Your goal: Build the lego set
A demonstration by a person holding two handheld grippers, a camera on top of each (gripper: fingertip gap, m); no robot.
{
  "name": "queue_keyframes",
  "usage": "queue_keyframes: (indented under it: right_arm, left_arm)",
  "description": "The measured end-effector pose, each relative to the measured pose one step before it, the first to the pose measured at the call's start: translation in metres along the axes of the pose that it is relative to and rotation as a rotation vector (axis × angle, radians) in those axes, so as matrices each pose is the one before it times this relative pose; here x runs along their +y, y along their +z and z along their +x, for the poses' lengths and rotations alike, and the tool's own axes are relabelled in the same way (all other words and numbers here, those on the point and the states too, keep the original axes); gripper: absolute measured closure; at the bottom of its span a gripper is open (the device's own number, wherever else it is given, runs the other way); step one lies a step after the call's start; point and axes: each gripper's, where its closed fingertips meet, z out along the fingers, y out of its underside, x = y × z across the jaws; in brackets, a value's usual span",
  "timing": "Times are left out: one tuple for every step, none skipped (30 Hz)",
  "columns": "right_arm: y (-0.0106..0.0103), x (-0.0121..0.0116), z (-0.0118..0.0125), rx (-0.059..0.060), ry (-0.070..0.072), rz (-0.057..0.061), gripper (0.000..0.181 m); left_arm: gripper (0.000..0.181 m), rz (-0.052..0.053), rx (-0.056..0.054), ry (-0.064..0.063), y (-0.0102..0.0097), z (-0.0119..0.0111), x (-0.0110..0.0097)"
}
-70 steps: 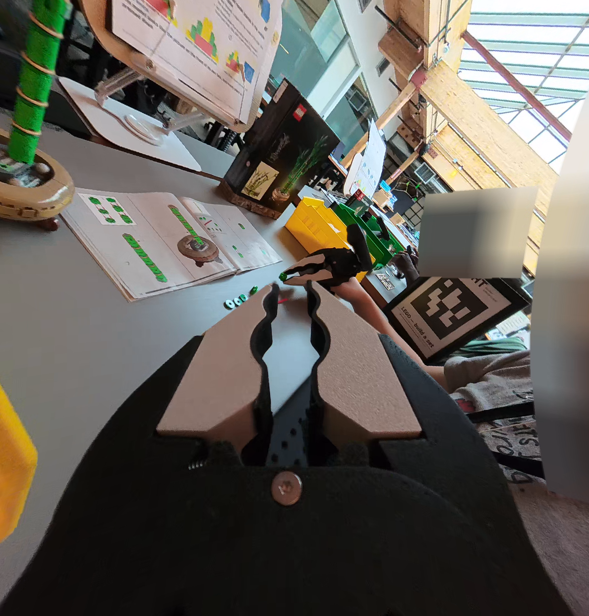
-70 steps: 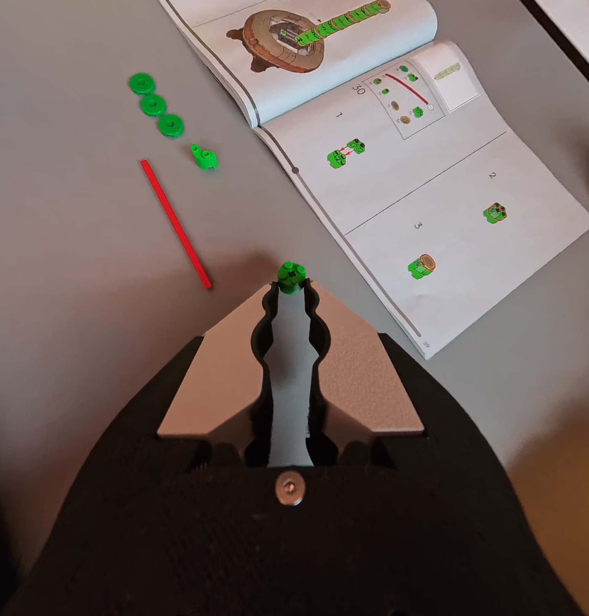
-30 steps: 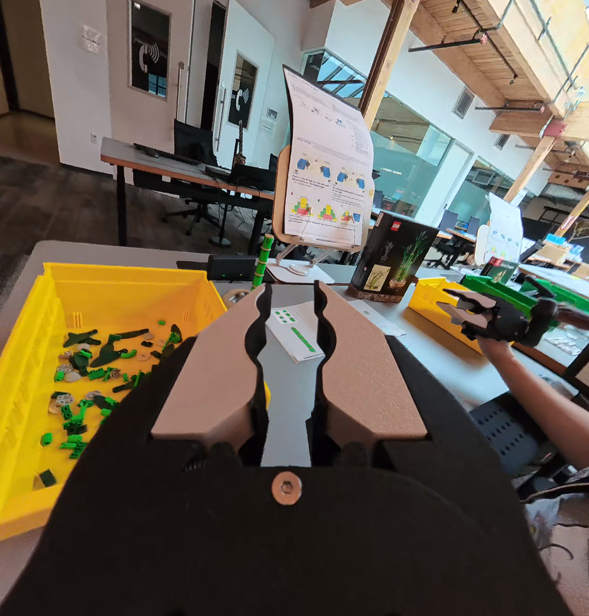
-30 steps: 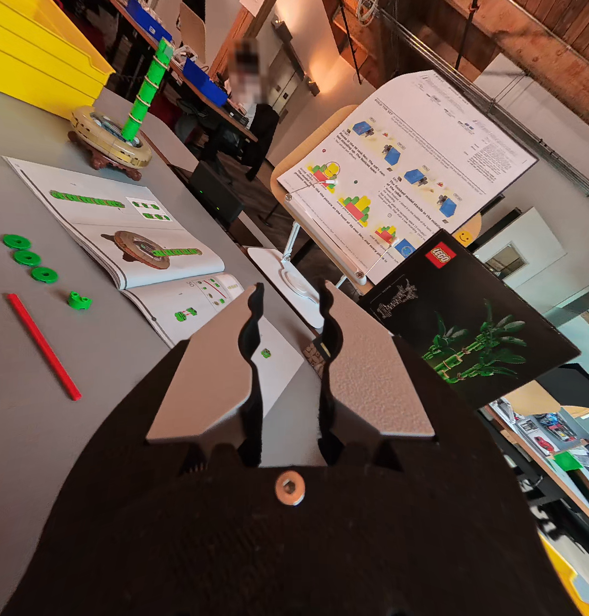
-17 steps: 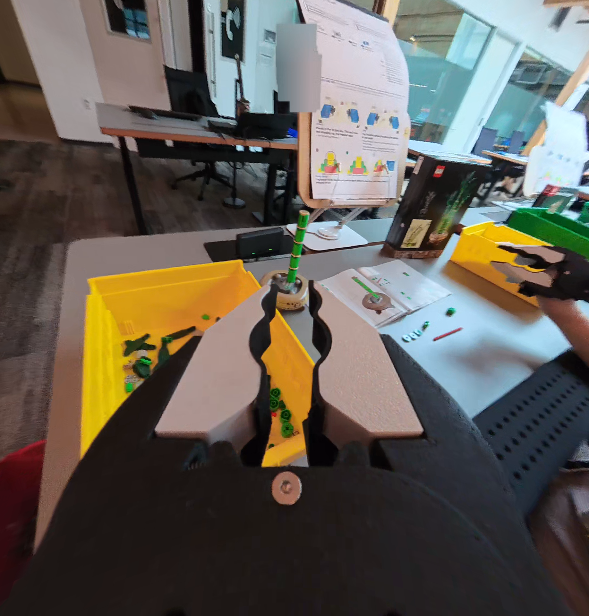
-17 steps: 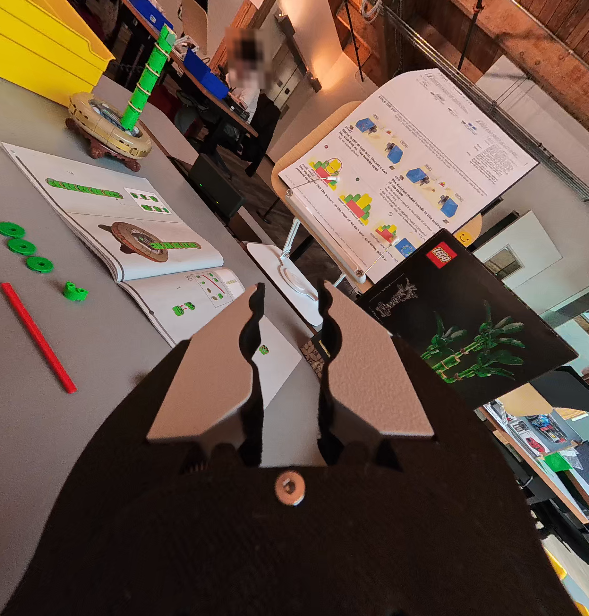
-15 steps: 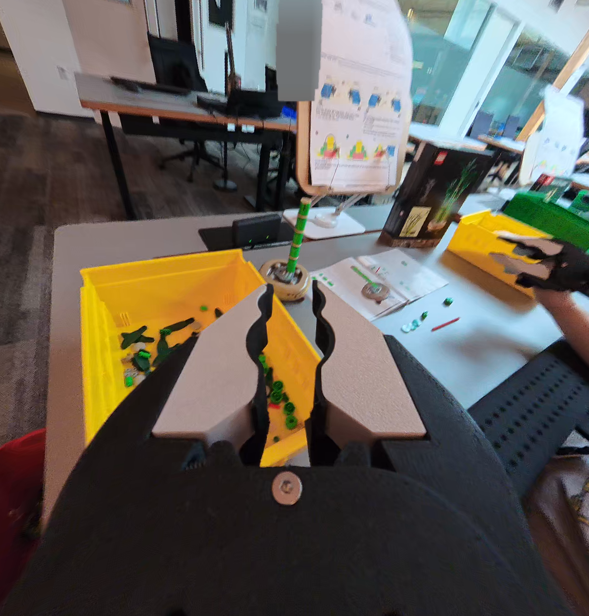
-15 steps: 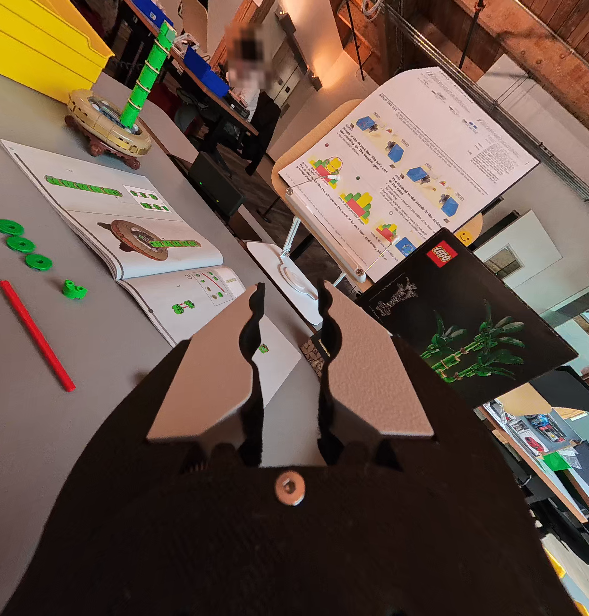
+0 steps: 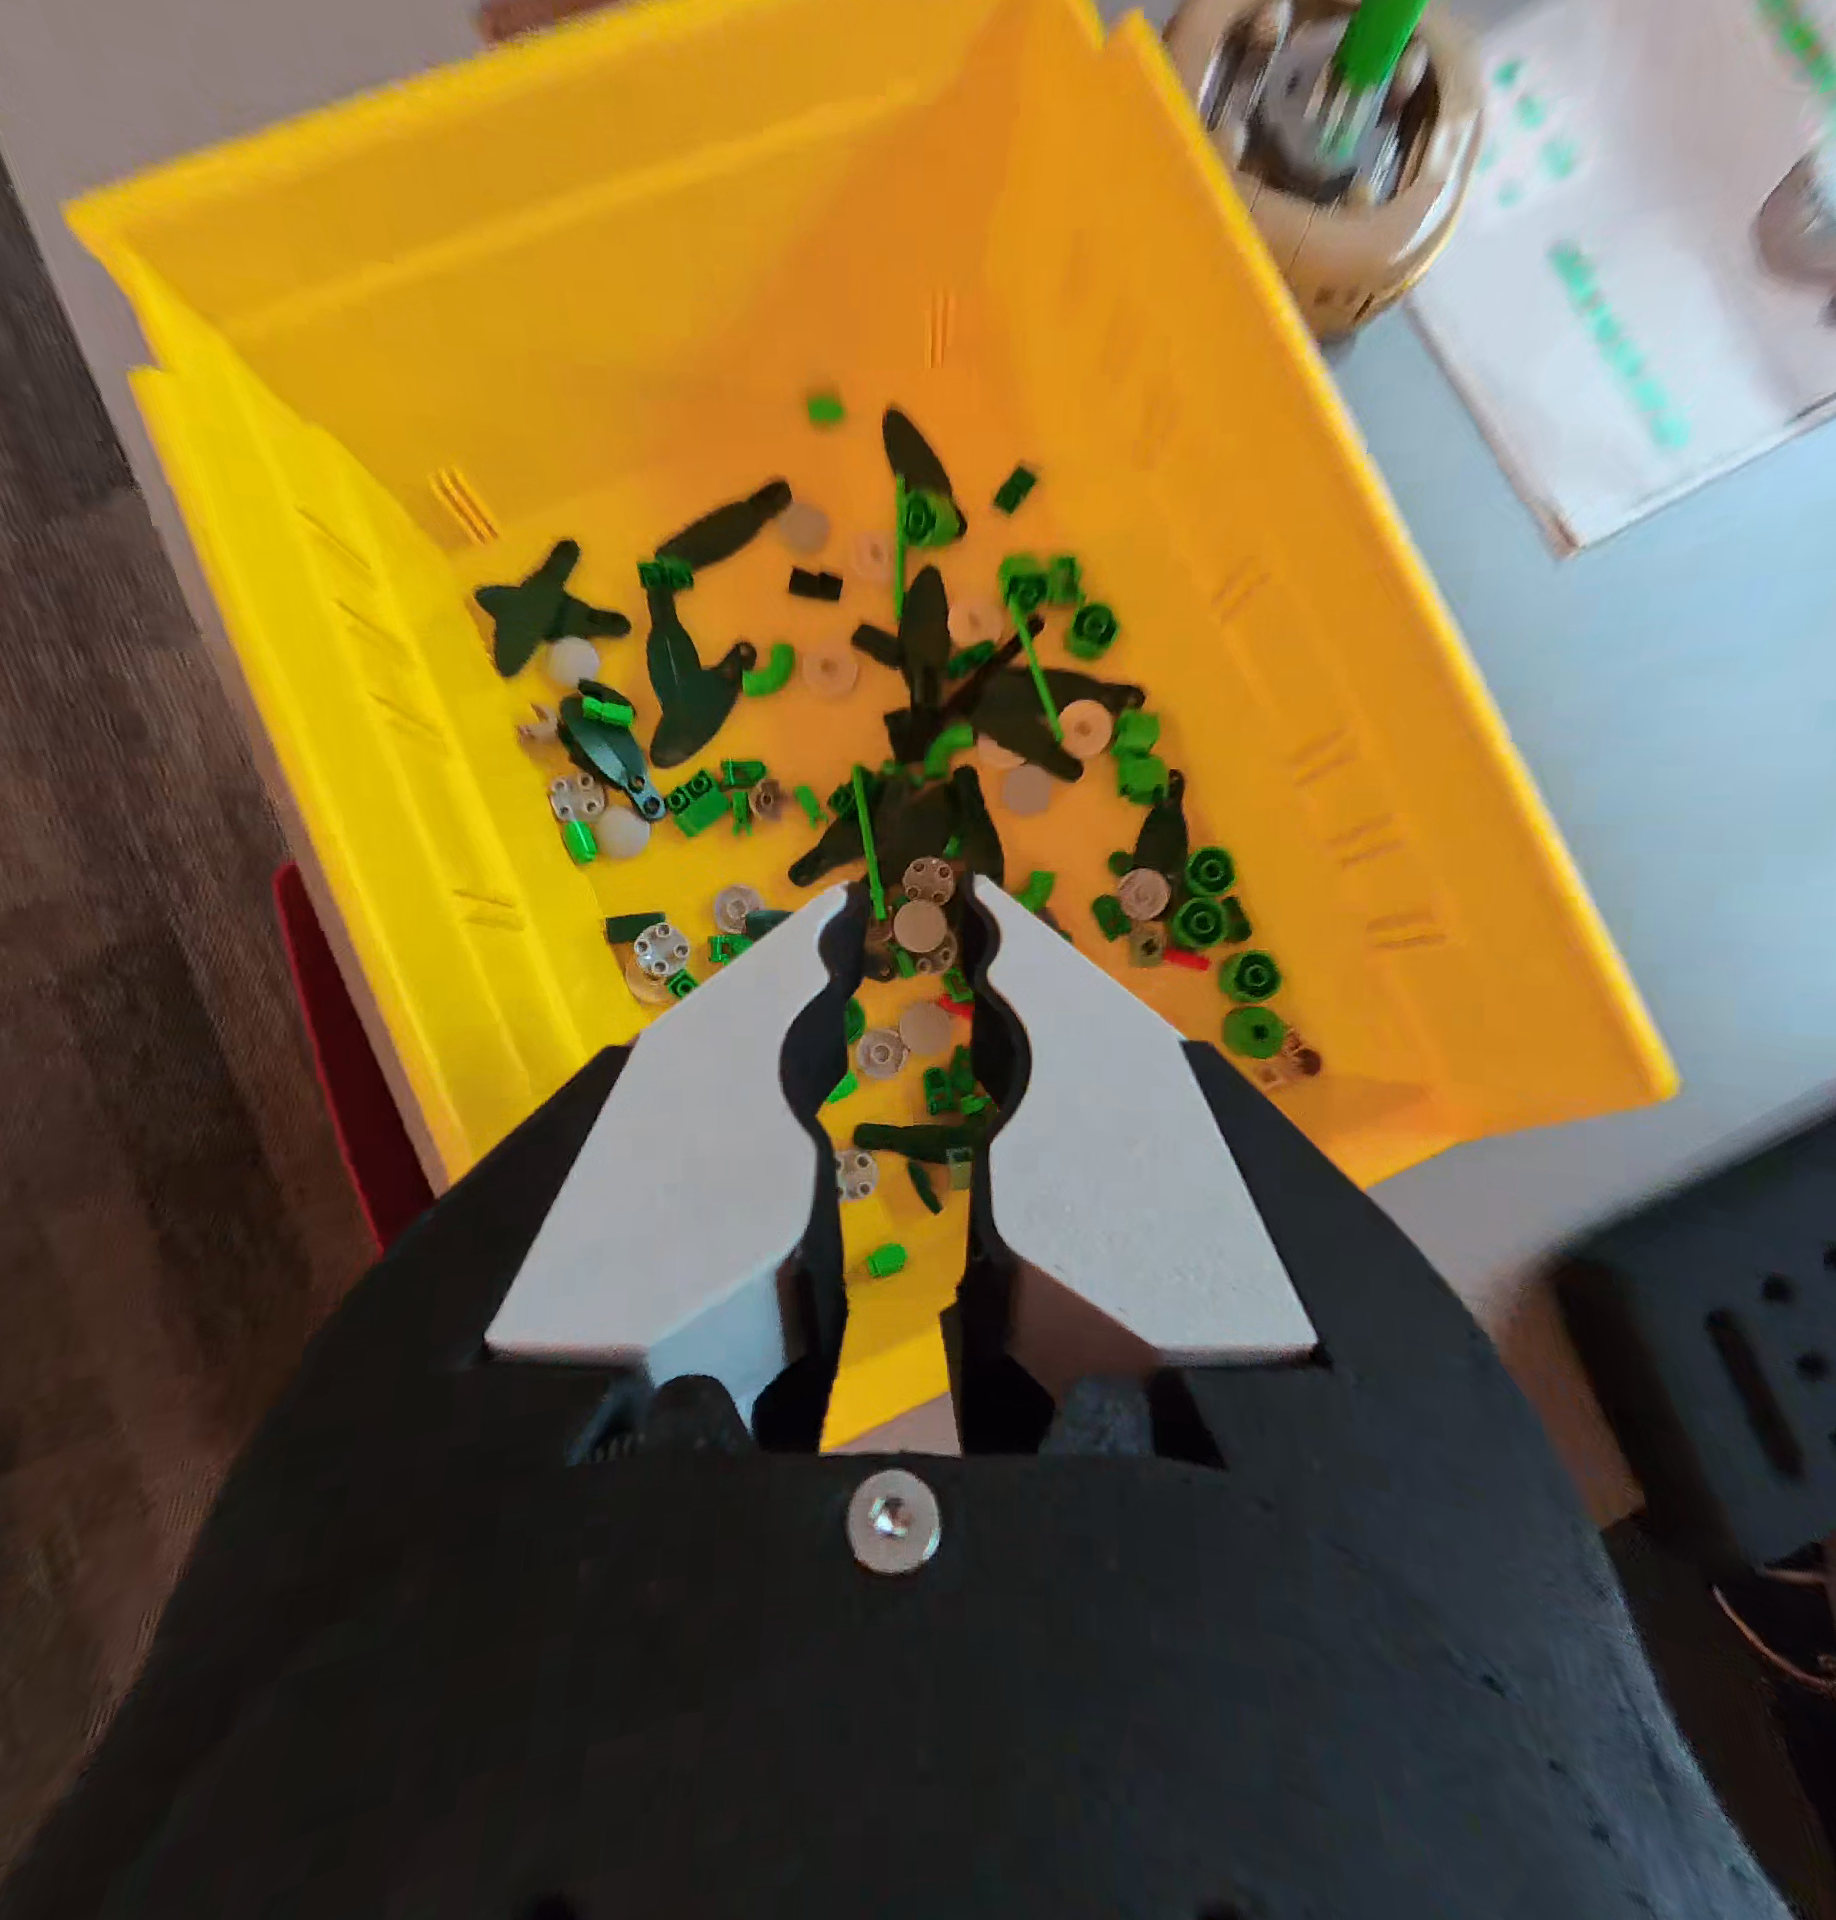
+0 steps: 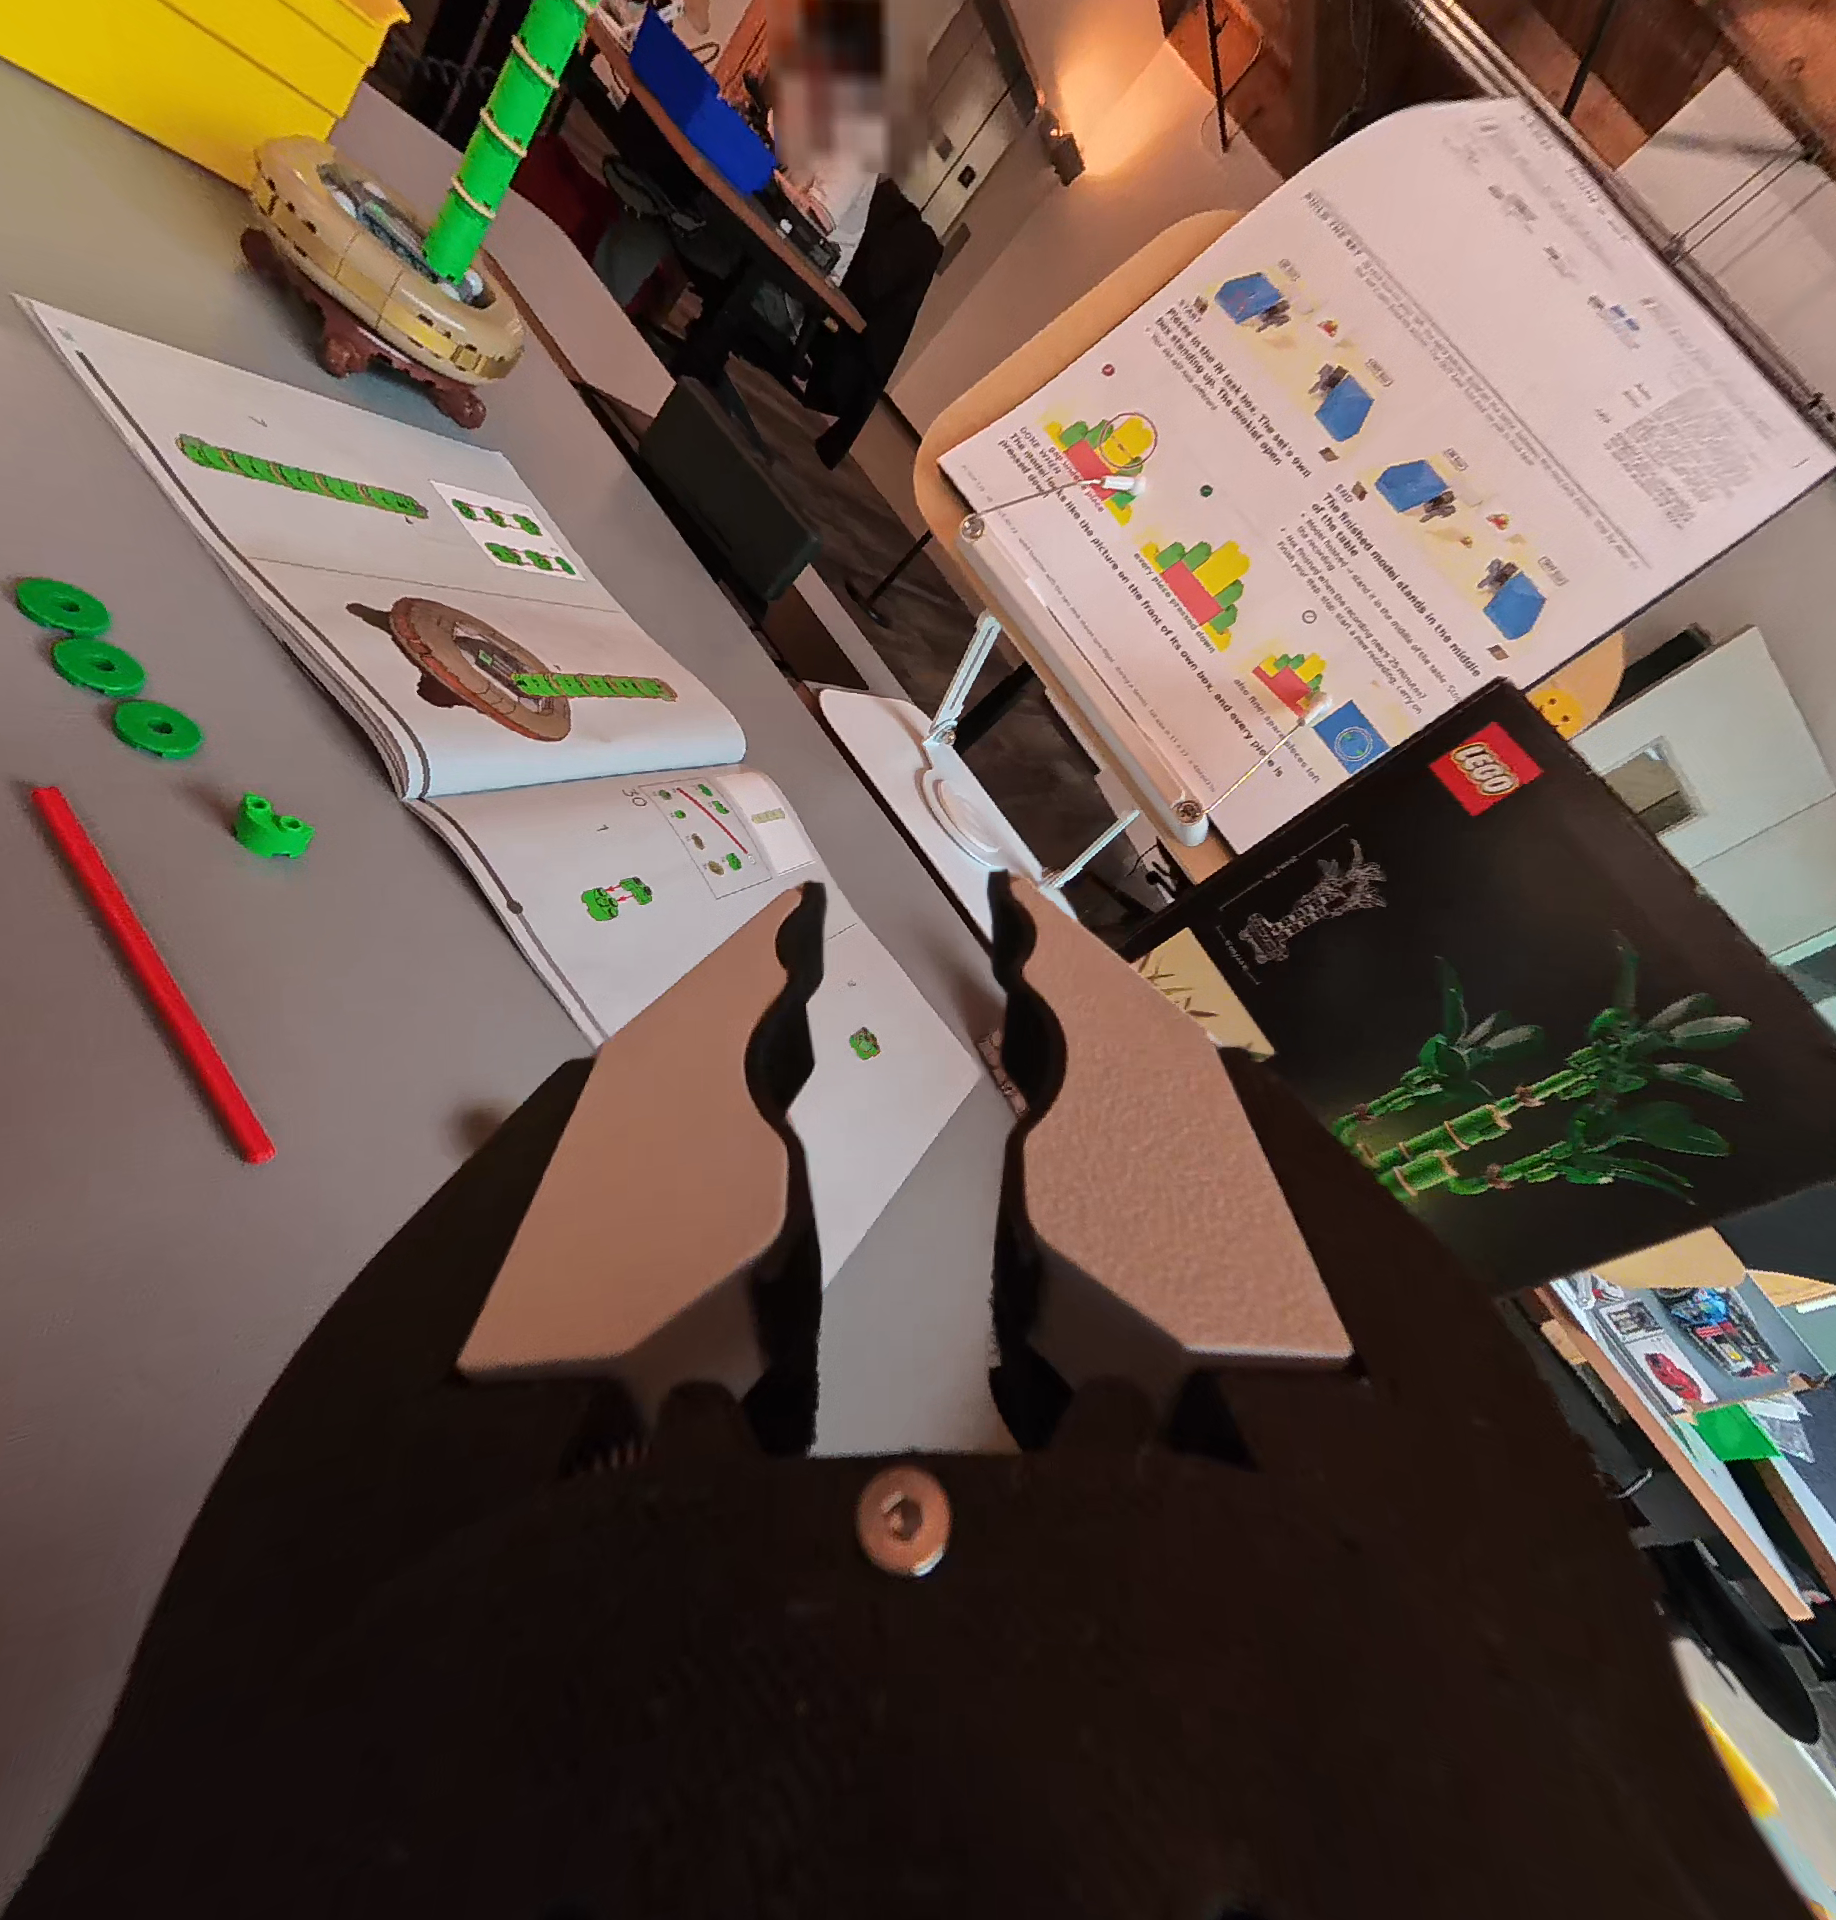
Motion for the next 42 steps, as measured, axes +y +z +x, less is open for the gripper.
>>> queue_keyframes:
  right_arm:
    - [0.0016, 0.00235, -0.00212, -0.0092, 0.0004, -0.0105, 0.149]
    - [0.00128, 0.00174, -0.0018, -0.0063, -0.0047, -0.008, 0.149]
    - [0.00097, 0.00115, -0.00128, -0.0034, -0.0062, -0.0054, 0.149]
    - [0.00084, 0.00079, -0.00096, -0.0026, -0.004, -0.0041, 0.149]
    - [0.00078, 0.00084, -0.00072, -0.0021, -0.0013, -0.004, 0.149]
    - [0.00058, 0.00105, -0.0003, -0.0011, -0.0001, -0.0036, 0.149]
    - [0.00033, 0.001, -0.00009, 0.0, 0.0005, -0.0032, 0.149]
    - [0.0002, 0.00109, 0.00014, 0.0001, 0.001, -0.0028, 0.149]
    - [0.0001, 0.00109, 0.00007, 0.0001, 0.0014, -0.003, 0.149]
    - [-0.00008, 0.00113, 0.00008, 0.0006, 0.0009, -0.0026, 0.149]
    - [-0.00009, 0.00088, 0.00012, 0.0008, 0.0004, -0.0021, 0.149]
    - [-0.00004, 0.0007, 0.00014, 0.0007, 0.0002, -0.0017, 0.149]
    - [0.00015, 0.00057, 0.00008, 0.0009, 0.0001, -0.0016, 0.15]
    - [0.0004, 0.00052, -0.00014, -0.0005, 0.0001, -0.0019, 0.15]
    - [0.00059, 0.0005, -0.00036, -0.0013, -0.0013, -0.0025, 0.15]
    - [0.00064, 0.00043, -0.0006, -0.0012, -0.0028, -0.0027, 0.15]
    - [0.00077, 0.00032, -0.00078, -0.0014, -0.0034, -0.0024, 0.15]
    - [0.00083, 0.00013, -0.00107, -0.0021, -0.0038, -0.0017, 0.15]
    - [0.00089, 0.00012, -0.0012, -0.0025, -0.0044, -0.0018, 0.151]
    - [0.00093, 0.00015, -0.00113, -0.0025, -0.0038, -0.0023, 0.151]
    - [0.00088, 0.0003, -0.00104, -0.0028, -0.0025, -0.0028, 0.151]
    - [0.00087, 0.0004, -0.00087, -0.0027, -0.0014, -0.0028, 0.151]
    - [0.00068, 0.00015, -0.00063, -0.002, -0.0016, -0.0019, 0.151]
    - [0.00052, 0.00026, -0.00035, -0.0005, -0.0025, -0.0024, 0.151]
    - [0.00027, 0.00024, -0.00001, 0.0015, -0.0027, -0.0025, 0.151]
    - [0.00014, 0.00006, 0.00019, 0.002, -0.0008, -0.0008, 0.151]
    - [0.00014, 0.00019, 0.00033, 0.0012, 0.0019, -0.0004, 0.151]
    - [0.00014, 0.00067, 0.00043, 0.0018, 0.0018, -0.003, 0.151]
    - [0.00034, 0.00111, 0.00088, 0.005, -0.0001, -0.0058, 0.151]
    - [0.00036, 0.00134, 0.00126, 0.0069, -0.0014, -0.0063, 0.152]
    - [0.00032, 0.00104, 0.0009, 0.0054, -0.0005, -0.0045, 0.152]
    - [0.00055, 0.00088, 0.00063, 0.0031, 0.0018, -0.003, 0.152]
    - [0.00041, 0.00095, 0.00063, 0.0021, 0.0034, -0.0035, 0.152]
    - [0.00037, 0.00103, 0.00067, 0.0035, 0.0013, -0.0043, 0.152]
    - [0.00007, 0.00103, 0.00107, 0.0057, -0.0016, -0.0047, 0.152]
    - [0.00007, 0.00094, 0.00114, 0.0059, -0.0012, -0.0046, 0.152]
    - [-0.00019, 0.00065, 0.00116, 0.0058, 0.0004, -0.0028, 0.152]
    - [-0.00011, 0.00041, 0.00107, 0.0049, 0.001, -0.0016, 0.152]
    - [-0.00008, 0.00046, 0.00078, 0.0039, 0.0012, -0.002, 0.152]
    - [-0.00001, 0.00061, 0.00054, 0.0026, 0.0007, -0.0029, 0.152]
    - [0.00003, 0.00063, 0.00046, 0.0028, -0.0005, -0.0037, 0.152]
    - [0.00006, 0.00018, 0.00054, 0.0042, -0.0023, -0.0022, 0.152]
  left_arm:
    - [0.165, -0.0266, 0.0093, -0.0076, 0.00846, -0.00116, 0.00171]
    - [0.165, -0.0151, 0.0164, -0.0117, 0.00803, -0.00017, -0.00031]
    - [0.164, -0.0057, 0.0117, -0.0131, 0.00739, -0.00085, -0.00177]
    - [0.164, 0.0046, -0.0016, -0.012, 0.00677, -0.0029, -0.00353]
    - [0.163, 0.0074, -0.0067, -0.0047, 0.00661, -0.00321, -0.00377]
    - [0.162, -0.0001, -0.0128, 0.0017, 0.00648, -0.00412, -0.00263]
    - [0.162, -0.0053, -0.0222, 0.0055, 0.00618, -0.00544, -0.00198]
    - [0.16, -0.0063, -0.0237, 0.0073, 0.0059, -0.00573, -0.00172]
    - [0.159, -0.0063, -0.0135, 0.0073, 0.00548, -0.00381, -0.00173]
    - [0.158, -0.0068, -0.0051, 0.0026, 0.00477, -0.0026, -0.00138]
    - [0.157, -0.0053, -0.0021, -0.0015, 0.00404, -0.00209, -0.00164]
    - [0.156, -0.0022, 0.0065, -0.0002, 0.00341, -0.00044, -0.0019]
    - [0.155, 0.0006, 0.0111, 0.0004, 0.00259, 0.00062, -0.00203]
    - [0.155, 0.0037, 0.0095, -0.0011, 0.00205, 0.00076, -0.00203]
    - [0.155, 0.005, 0.0118, -0.002, 0.00161, 0.00135, -0.00175]
    - [0.154, 0.0038, 0.0156, -0.003, 0.0013, 0.00196, -0.00108]
    - [0.154, 0.0009, 0.016, -0.004, 0.00109, 0.00206, -0.00012]
    - [0.153, -0.0046, 0.016, -0.0038, 0.00084, 0.00217, 0.00117]
    - [0.153, -0.0103, 0.0167, -0.0024, 0.00069, 0.00242, 0.00234]
    - [0.151, -0.0101, 0.0135, -0.0007, 0.00013, 0.0021, 0.00271]
    - [0.151, -0.0083, 0.0088, -0.0001, -0.00038, 0.00153, 0.00277]
    - [0.151, -0.0084, 0.0068, -0.0006, -0.00098, 0.00135, 0.00319]
    - [0.151, -0.0076, 0.0075, -0.0008, -0.00153, 0.00163, 0.00317]
    - [0.151, -0.0056, 0.0095, 0.0001, -0.00198, 0.00203, 0.003]
    - [0.151, -0.0055, 0.0099, 0.0008, -0.00236, 0.00215, 0.0031]
    - [0.151, -0.006, 0.0047, 0.001, -0.00282, 0.00138, 0.00313]
    - [0.151, -0.0042, 0.002, 0.0024, -0.00293, 0.00096, 0.00274]
    - [0.151, -0.0031, 0.0029, 0.0033, -0.00315, 0.00132, 0.00241]
    - [0.151, -0.0007, 0.0039, 0.0046, -0.00327, 0.00154, 0.00184]
    - [0.15, -0.0003, -0.001, 0.0057, -0.0033, 0.00068, 0.00144]
    - [0.15, -0.0018, -0.004, 0.0069, -0.00312, 0.00027, 0.00159]
    - [0.15, 0.0, -0.0025, 0.0082, -0.00289, 0.00036, 0.00115]
    - [0.15, -0.0007, -0.0028, 0.0071, -0.00266, 0.00035, 0.00113]
    - [0.15, -0.0017, -0.0028, 0.0069, -0.00254, 0.00048, 0.00116]
    - [0.15, -0.0015, -0.0017, 0.0078, -0.00221, 0.00074, 0.00103]
    - [0.15, -0.0011, -0.0025, 0.0076, -0.00227, 0.00067, 0.00092]
    - [0.15, 0.0003, -0.0019, 0.0078, -0.00222, 0.00096, 0.00066]
    - [0.15, 0.0003, -0.0015, 0.0077, -0.00224, 0.00121, 0.00051]
    - [0.15, 0.0002, -0.0027, 0.0081, -0.0023, 0.00125, 0.00046]
    - [0.15, 0.0, -0.0054, 0.0093, -0.00243, 0.00084, 0.00025]
    - [0.15, -0.0047, -0.0113, 0.0105, -0.00225, -0.00013, 0.00077]
    - [0.15, -0.0103, -0.0179, 0.0133, -0.002, -0.00131, 0.00151]
